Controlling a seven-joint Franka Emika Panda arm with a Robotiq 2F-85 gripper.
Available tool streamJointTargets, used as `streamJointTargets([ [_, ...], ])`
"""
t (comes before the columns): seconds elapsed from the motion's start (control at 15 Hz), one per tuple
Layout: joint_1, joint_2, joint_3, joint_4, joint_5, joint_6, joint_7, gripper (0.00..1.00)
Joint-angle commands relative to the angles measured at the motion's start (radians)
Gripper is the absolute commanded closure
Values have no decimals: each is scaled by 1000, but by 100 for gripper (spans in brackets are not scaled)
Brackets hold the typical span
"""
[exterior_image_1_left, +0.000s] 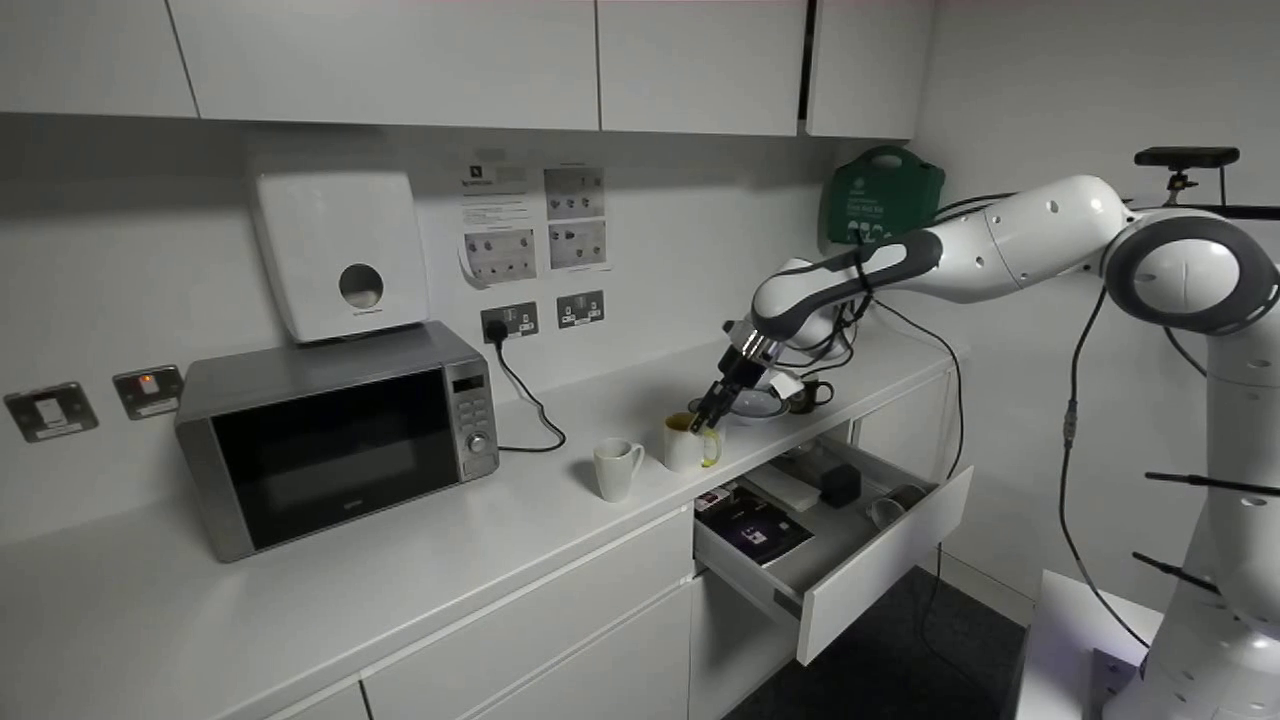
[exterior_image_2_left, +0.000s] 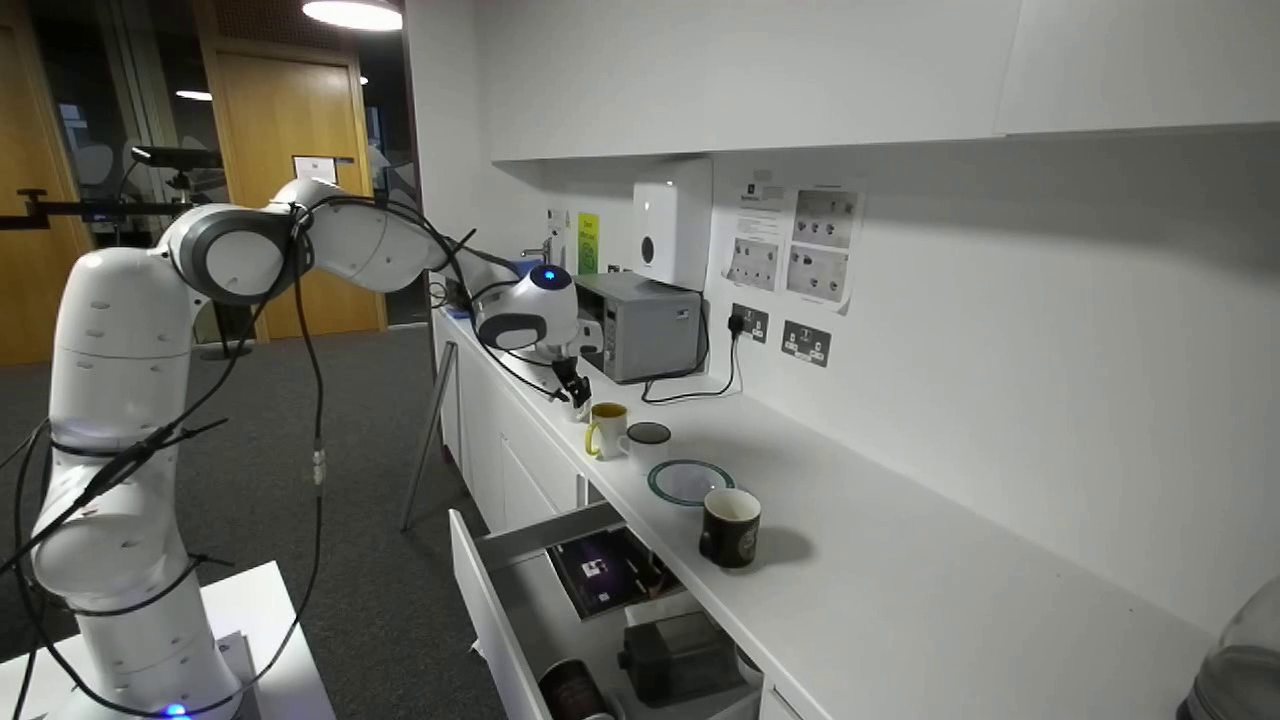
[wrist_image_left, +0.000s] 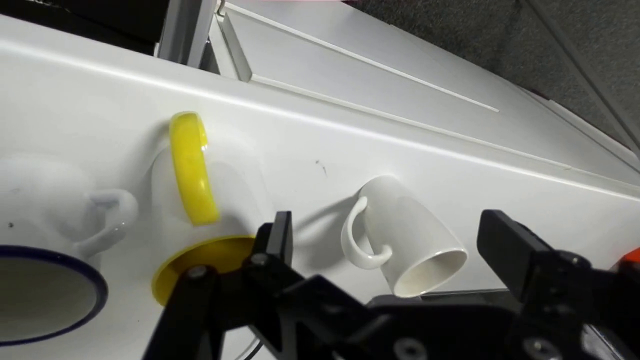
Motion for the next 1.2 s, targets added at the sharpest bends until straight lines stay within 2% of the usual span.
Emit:
streamJointTargets([
  [0.0, -33, -15, 11, -18, 15, 31, -37, 0],
  [0.73, -55, -10, 18, -69, 19, 34, -103, 0],
  [1.13, -53, -17, 8, -102, 2, 93, -88, 0],
])
